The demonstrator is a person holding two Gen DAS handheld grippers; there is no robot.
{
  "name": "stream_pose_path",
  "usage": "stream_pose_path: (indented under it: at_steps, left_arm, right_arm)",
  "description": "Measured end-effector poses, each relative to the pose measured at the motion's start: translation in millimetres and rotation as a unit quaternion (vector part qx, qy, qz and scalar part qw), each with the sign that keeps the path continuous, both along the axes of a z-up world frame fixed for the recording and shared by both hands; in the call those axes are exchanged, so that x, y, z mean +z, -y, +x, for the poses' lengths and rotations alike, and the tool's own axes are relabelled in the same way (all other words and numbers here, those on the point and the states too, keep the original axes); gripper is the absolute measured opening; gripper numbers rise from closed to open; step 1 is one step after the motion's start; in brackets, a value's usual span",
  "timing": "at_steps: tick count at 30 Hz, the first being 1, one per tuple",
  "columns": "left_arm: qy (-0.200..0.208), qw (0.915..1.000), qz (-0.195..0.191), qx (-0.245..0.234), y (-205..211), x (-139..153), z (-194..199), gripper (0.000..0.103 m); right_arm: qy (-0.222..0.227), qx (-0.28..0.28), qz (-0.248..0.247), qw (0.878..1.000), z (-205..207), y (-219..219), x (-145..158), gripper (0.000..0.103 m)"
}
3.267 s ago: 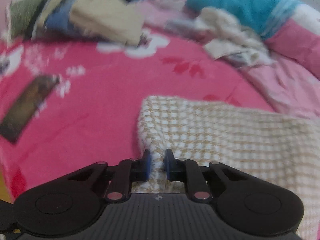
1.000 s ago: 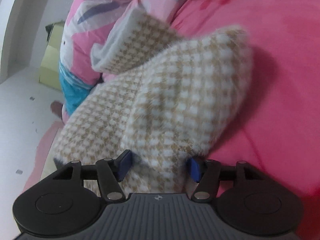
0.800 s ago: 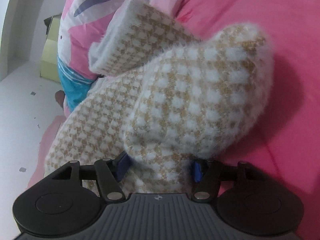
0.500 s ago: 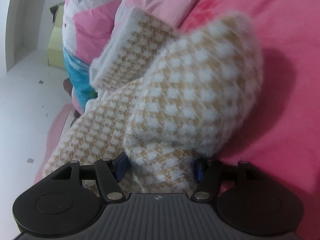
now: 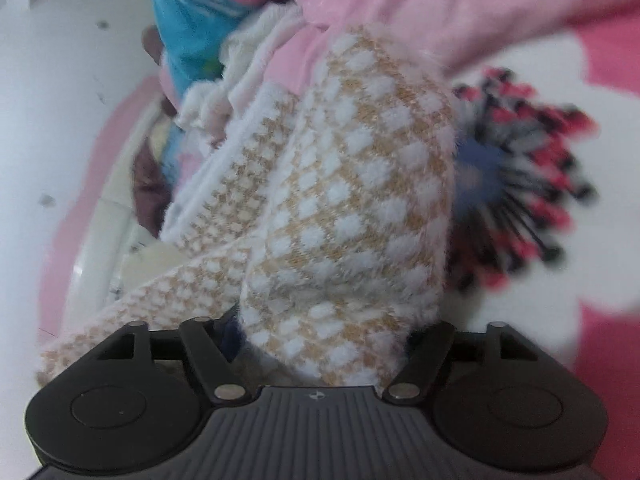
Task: Fold clothes
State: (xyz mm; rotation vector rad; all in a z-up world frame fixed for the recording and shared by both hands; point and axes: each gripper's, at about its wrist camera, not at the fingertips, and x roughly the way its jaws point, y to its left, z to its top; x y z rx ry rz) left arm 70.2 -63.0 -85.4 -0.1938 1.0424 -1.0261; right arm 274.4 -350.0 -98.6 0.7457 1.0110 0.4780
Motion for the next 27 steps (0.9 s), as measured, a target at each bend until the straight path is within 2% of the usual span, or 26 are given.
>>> stream_pose_path:
  at_steps: [2,5,9,11,13,16,18,22,23,25,27]
  left_arm:
    - [0.002,0.9999,-0.009,0.012,-4,-1,-3,0.103]
    - [0.015,0.9992,-0.015,0.035,-11,-1,-15,0.103]
    - [0.045,0.9970,-0.005,0.064,-16,7,-24,0.103]
    - [0.060,0.9952,-0.003,0.077,-19,11,-23,0.103]
    - [0.073,0.9924,-0.002,0.099,-27,16,-23,0.103]
    - [0.093,0.9865,-0.012,0.134,-46,25,-25,0.103]
    - [0.114,0.9813,-0.017,0.154,-53,35,-29,0.103]
    - [0.155,0.9712,-0.020,0.180,-49,51,-33,0.103]
    - [0.165,0.9691,-0.019,0.182,-48,55,-34,0.103]
    - [0.187,0.9639,-0.016,0.188,-44,62,-37,0.103]
    - [0.207,0.9579,-0.010,0.199,-39,64,-38,0.103]
  right_arm:
    - [0.014,0.000,-0.044,0.999,-7,-2,15,0.079]
    - [0.025,-0.054,-0.110,0.992,-53,20,40,0.079]
    - [0.044,-0.131,-0.103,0.985,-136,68,71,0.079]
    - [0.079,-0.167,-0.103,0.977,-188,85,100,0.079]
    - [0.114,-0.195,-0.108,0.968,-215,90,129,0.079]
    - [0.168,-0.227,-0.128,0.951,-281,91,173,0.076]
    - [0.210,-0.235,-0.166,0.935,-328,82,210,0.075]
    - [0.301,-0.238,-0.252,0.888,-387,34,279,0.075]
    - [0.323,-0.237,-0.273,0.875,-398,19,292,0.075]
    - [0.349,-0.228,-0.306,0.856,-408,-11,307,0.074]
    - [0.356,-0.209,-0.315,0.855,-402,-37,308,0.073]
